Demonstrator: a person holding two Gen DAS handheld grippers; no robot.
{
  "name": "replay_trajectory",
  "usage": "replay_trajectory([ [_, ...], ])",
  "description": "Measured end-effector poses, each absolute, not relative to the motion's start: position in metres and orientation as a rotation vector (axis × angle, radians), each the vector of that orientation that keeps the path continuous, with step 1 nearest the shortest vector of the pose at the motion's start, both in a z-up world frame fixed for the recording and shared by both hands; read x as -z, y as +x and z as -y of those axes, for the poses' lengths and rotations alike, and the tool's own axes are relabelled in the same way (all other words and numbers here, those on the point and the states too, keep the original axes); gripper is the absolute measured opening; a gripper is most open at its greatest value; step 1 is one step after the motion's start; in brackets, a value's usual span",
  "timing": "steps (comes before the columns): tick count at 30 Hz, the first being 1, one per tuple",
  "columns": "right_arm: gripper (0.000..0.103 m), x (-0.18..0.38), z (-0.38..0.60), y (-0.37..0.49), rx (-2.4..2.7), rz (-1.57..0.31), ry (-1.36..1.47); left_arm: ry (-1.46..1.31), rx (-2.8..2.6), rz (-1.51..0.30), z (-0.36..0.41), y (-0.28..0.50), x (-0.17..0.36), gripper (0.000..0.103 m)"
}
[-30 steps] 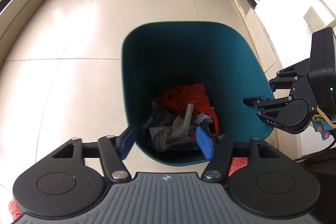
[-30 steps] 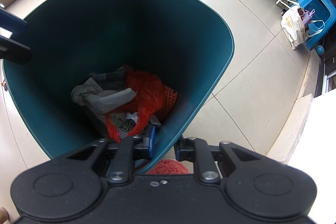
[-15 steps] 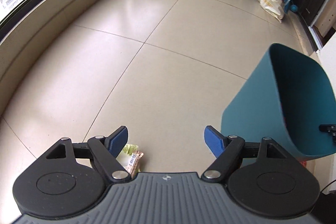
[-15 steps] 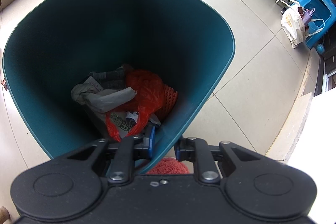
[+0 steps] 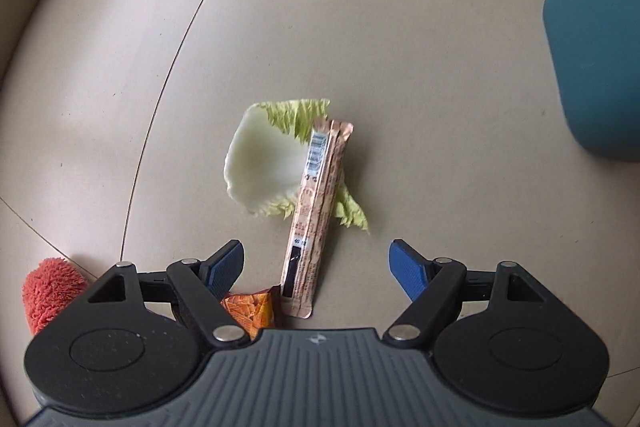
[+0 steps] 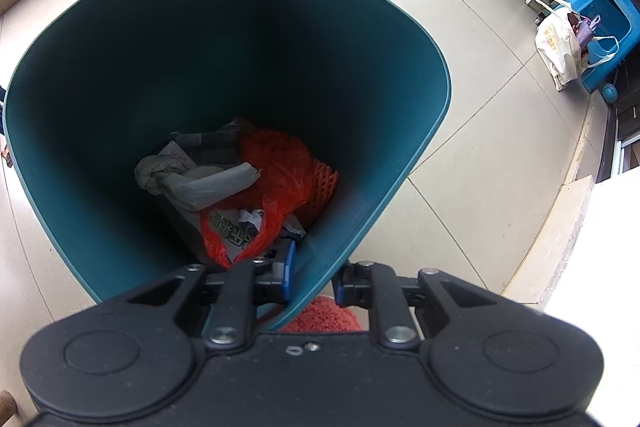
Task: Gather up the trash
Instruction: 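Lower the left gripper to the snack sticks and grasp them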
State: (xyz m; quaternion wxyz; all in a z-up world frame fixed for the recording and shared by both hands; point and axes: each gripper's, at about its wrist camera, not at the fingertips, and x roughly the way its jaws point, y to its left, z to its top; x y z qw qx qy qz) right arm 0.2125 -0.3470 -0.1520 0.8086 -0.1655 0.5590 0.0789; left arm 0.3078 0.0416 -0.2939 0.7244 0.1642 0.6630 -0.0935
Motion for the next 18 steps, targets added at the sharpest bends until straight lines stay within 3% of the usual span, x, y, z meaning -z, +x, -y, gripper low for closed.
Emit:
replay_trajectory([
  [11, 0.018, 0.154, 0.344, 0.214, -0.161, -1.208, -0.37, 0.268, 0.181, -1.491, -0.084, 0.308, 0.33, 0.078],
  [13, 0.018, 0.153, 0.344, 0.215, -0.162, -1.21, -0.368, 0.25, 0.185, -1.505, -0.085, 0.31, 0.335, 0.058],
  [17, 0.018, 0.153, 0.345, 0.215, -0.162, -1.211, -0.367, 0.235, 0.161, -1.51, -0.088, 0.312, 0.34, 0.047],
  [18, 0.018, 0.153, 0.344, 0.215, -0.162, -1.211, -0.367, 0.232, 0.159, -1.513, -0.089, 0.311, 0.34, 0.04],
])
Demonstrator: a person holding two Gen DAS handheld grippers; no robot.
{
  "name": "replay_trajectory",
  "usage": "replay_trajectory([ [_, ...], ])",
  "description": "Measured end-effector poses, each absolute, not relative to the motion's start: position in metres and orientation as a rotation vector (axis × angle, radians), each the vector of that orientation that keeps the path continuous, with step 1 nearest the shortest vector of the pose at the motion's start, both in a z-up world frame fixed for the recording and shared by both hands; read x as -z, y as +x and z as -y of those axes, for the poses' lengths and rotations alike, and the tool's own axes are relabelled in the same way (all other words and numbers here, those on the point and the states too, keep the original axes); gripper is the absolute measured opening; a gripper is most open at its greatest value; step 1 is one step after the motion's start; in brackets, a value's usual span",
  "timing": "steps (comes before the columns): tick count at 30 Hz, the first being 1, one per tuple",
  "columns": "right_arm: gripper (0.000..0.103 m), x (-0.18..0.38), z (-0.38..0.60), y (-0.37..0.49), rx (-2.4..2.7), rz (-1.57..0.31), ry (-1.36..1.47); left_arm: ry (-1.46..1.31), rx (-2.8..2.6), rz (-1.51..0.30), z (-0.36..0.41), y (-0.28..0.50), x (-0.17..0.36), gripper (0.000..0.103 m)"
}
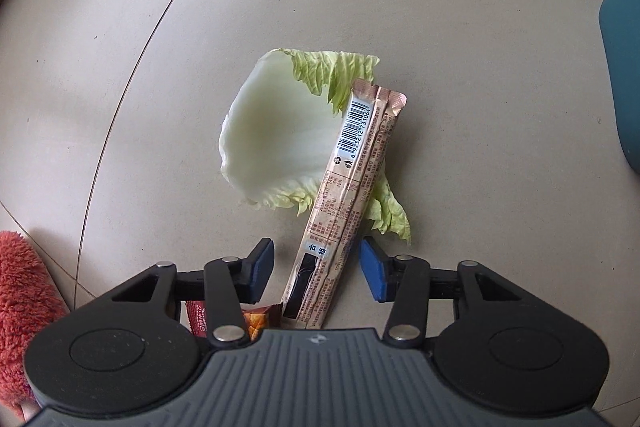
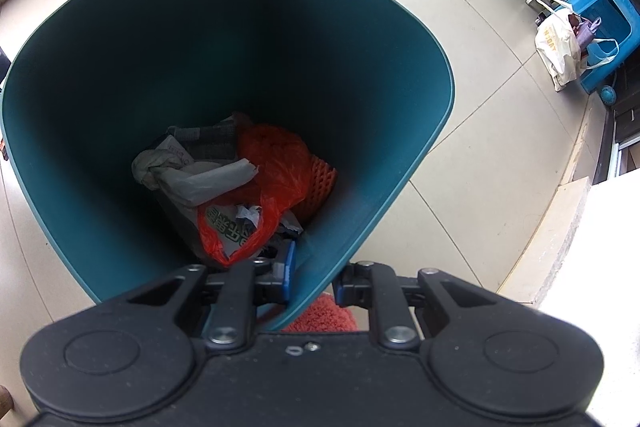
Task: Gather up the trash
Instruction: 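Lower the left gripper to the snack sticks and grasp them, then carry the snack sticks into the teal bin with the left gripper and release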
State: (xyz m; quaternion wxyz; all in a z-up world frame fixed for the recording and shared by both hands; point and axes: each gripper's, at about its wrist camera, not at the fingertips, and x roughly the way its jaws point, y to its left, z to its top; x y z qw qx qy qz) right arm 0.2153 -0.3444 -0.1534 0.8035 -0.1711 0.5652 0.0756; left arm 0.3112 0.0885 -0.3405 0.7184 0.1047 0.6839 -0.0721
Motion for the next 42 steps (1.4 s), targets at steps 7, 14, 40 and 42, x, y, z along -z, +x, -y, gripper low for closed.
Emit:
replay_trajectory([
  [7, 0.018, 0.153, 0.345, 0.215, -0.163, -1.21, -0.365, 0.253, 0.141, -1.484, -0.079, 0.305, 0.333, 0.027],
  [14, 0.018, 0.151, 0.347, 0.214, -0.167, -1.201, -0.357, 0.24, 0.128, -1.451, -0.075, 0.294, 0.308, 0.025],
  [40, 0.018, 0.148, 0.352, 0.21, -0.171, -1.182, -0.342, 0.161, 0.279, -1.17, 0.017, 0.257, 0.071, 0.023],
  [42, 0.018, 0.147, 0.352, 0.211, -0.172, -1.183, -0.34, 0.184, 0.313, -1.129, 0.038, 0.253, 0.048, 0.023],
])
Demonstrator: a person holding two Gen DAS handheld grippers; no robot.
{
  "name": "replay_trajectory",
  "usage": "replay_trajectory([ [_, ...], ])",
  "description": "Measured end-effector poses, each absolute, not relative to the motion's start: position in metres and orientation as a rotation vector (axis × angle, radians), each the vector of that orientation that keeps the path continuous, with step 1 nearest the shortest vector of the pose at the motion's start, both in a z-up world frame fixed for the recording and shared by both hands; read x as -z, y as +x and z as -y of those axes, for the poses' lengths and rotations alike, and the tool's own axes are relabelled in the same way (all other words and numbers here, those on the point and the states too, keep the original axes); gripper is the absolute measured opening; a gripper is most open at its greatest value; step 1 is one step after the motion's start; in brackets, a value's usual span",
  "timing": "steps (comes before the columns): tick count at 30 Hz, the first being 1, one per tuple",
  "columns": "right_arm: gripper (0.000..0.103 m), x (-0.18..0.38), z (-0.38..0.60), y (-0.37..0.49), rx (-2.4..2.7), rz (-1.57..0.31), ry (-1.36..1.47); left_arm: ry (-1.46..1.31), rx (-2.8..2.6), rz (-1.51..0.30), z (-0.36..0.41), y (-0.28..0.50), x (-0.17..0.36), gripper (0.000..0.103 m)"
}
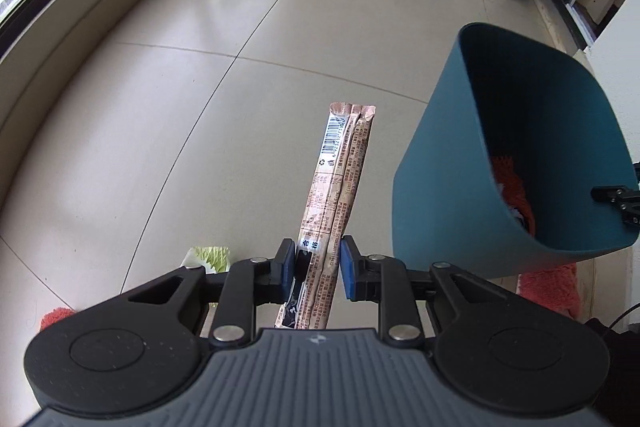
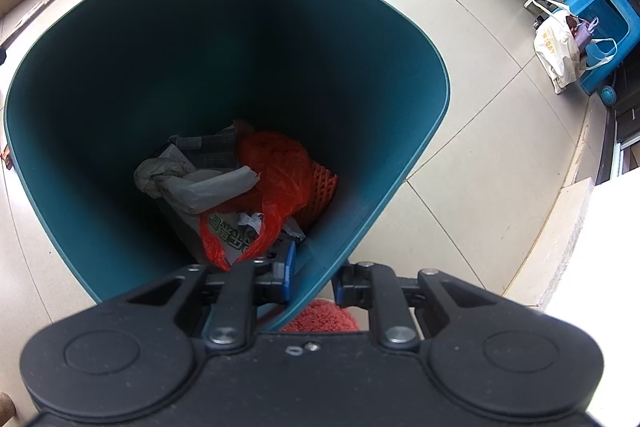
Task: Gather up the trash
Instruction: 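Carry the snack sticks into the teal bin with the left gripper and release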
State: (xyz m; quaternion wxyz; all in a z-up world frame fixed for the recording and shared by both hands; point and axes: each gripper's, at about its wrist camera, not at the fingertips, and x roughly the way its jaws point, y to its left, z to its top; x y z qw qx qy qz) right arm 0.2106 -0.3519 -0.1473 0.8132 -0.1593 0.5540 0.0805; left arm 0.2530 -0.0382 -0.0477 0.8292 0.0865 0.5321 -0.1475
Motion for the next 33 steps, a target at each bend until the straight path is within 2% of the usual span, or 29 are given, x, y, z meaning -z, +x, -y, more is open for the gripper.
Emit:
replay_trajectory([
  [5, 0.017, 0.147, 0.352, 0.21, -0.173, -1.178, -0.341, 0.209, 0.425, -1.074, 0.085, 0.245, 0.011, 0.023],
  [11, 0.017, 0.147, 0.352, 0.21, -0.178, -1.172, -0.344, 0.272, 0.548, -1.05, 0.149, 0.239, 0.003, 0.023],
  [20, 0.017, 0.147, 0.354, 0.21, -0.193, -1.157, -0.343, 0.38, 0.577, -1.139, 0.241, 0.274, 0.062, 0.023],
  [26, 0.017, 0.148, 0.354, 0.211, -0.197, -1.152, -0.337, 0.418, 0.501, -1.238, 0.26, 0.297, 0.11, 0.023],
  [33, 0.017, 0.148, 0.355, 0.211, -0.198, -1.151, -0.336, 0.439, 0.481, -1.323, 0.267, 0.304, 0.139, 0.023],
])
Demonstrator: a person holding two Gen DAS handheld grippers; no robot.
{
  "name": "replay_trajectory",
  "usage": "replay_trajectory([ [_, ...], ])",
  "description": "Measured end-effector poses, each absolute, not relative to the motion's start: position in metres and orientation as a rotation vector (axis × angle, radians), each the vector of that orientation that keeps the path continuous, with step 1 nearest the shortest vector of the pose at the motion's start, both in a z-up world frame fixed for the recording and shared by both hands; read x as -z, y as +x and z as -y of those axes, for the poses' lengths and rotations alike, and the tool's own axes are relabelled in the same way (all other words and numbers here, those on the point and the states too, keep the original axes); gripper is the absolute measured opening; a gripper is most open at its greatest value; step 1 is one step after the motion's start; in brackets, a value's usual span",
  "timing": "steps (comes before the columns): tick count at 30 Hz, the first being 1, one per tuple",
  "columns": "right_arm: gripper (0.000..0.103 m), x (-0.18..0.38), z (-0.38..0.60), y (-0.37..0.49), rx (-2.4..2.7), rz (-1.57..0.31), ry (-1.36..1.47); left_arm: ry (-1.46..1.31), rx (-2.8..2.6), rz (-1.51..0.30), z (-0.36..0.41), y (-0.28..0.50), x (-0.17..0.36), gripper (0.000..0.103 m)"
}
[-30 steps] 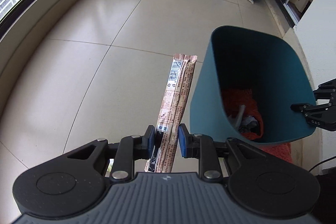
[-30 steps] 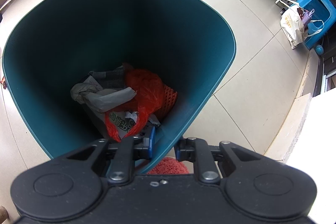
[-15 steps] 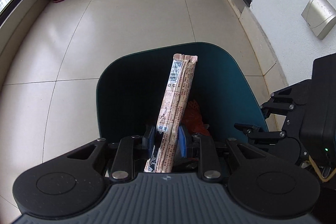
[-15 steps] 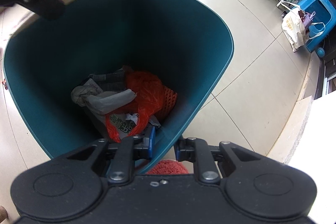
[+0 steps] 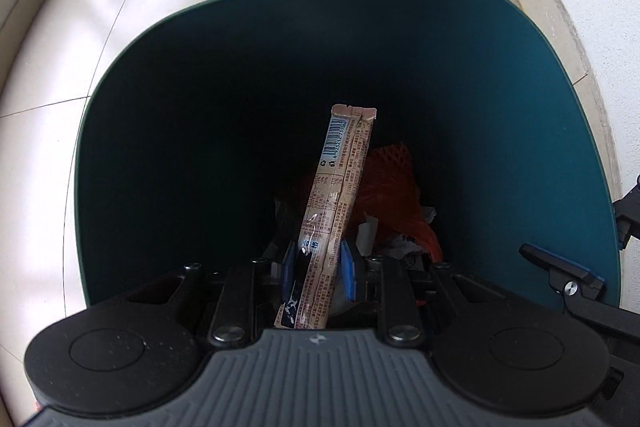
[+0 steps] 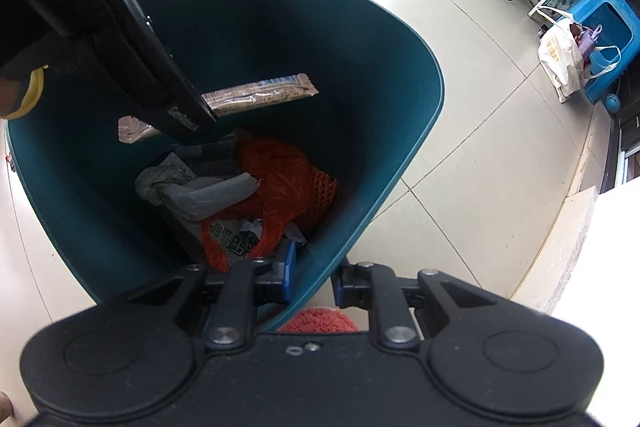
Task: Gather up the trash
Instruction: 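Carry the snack sticks into the teal bin with the left gripper and release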
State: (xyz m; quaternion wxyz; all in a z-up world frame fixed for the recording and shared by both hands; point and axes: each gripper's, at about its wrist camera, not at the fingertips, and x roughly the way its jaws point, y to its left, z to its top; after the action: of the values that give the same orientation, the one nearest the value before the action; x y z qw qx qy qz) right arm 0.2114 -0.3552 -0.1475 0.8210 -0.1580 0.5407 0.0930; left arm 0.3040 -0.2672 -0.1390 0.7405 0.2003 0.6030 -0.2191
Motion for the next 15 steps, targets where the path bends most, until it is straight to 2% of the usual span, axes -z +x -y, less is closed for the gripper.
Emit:
replay_trajectory([
  [11, 0.017, 0.1469, 0.3567, 0.2107, -0.198, -1.151, -0.339, 0.47, 0.506, -1.337, 0.2736, 0.3007, 0.1466, 0.025],
  [14, 0.017, 0.1474, 0.3563, 0.21, -0.198, -1.151, -0.339, 0.441, 0.518, -1.327, 0.2749, 0.2982, 0.1425, 0.029],
  [15, 0.017, 0.1475, 0.3561, 0.2099, -0.198, -1.151, -0.339, 0.438, 0.523, -1.317, 0.2731, 0.2965, 0.14, 0.034],
])
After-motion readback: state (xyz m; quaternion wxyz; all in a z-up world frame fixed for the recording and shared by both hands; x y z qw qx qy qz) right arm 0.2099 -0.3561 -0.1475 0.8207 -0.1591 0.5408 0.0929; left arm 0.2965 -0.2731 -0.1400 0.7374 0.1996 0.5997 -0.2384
